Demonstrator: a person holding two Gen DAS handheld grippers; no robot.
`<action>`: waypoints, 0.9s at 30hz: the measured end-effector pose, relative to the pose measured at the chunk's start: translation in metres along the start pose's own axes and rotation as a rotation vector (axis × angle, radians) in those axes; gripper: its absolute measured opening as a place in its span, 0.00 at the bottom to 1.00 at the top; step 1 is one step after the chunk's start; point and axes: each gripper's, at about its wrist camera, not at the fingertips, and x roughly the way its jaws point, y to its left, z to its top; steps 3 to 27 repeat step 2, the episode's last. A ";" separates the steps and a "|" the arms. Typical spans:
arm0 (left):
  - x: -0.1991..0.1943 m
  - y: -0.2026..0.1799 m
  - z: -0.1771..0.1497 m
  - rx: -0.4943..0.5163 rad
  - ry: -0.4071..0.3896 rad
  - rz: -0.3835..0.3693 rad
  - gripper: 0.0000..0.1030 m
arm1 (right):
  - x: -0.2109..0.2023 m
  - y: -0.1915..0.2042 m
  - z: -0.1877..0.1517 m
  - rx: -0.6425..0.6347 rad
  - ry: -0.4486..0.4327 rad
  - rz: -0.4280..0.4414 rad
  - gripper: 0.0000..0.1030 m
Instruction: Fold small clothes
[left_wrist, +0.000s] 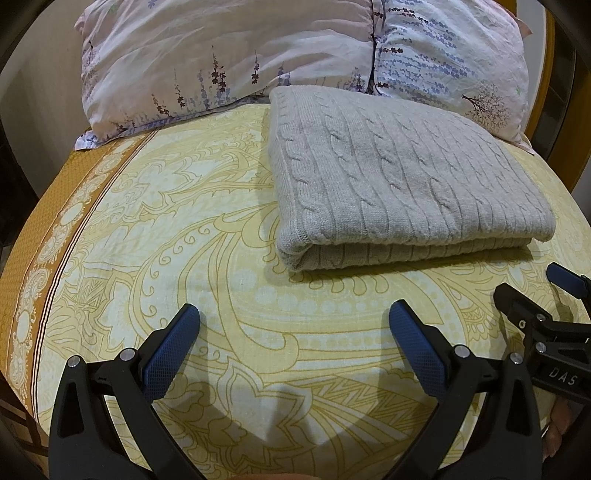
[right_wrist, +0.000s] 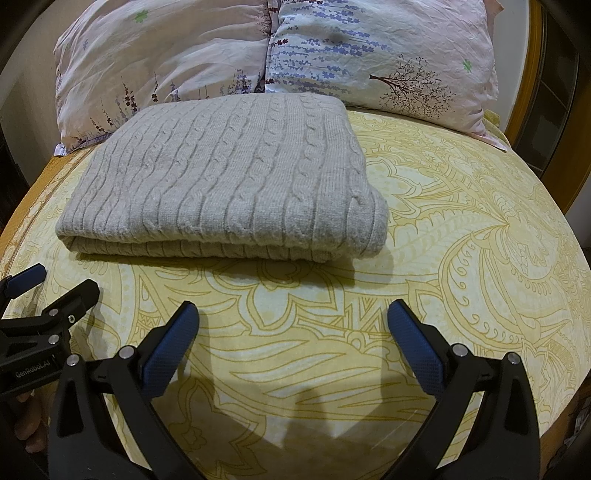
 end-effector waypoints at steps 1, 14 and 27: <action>0.000 0.000 0.000 0.000 0.000 0.000 0.99 | 0.000 0.000 0.000 0.000 0.000 0.000 0.98; 0.000 0.000 0.000 0.000 0.000 0.000 0.99 | 0.000 0.000 0.000 0.000 0.000 0.000 0.98; 0.000 0.000 0.000 0.000 0.000 0.000 0.99 | 0.000 0.000 0.000 0.000 0.000 0.000 0.98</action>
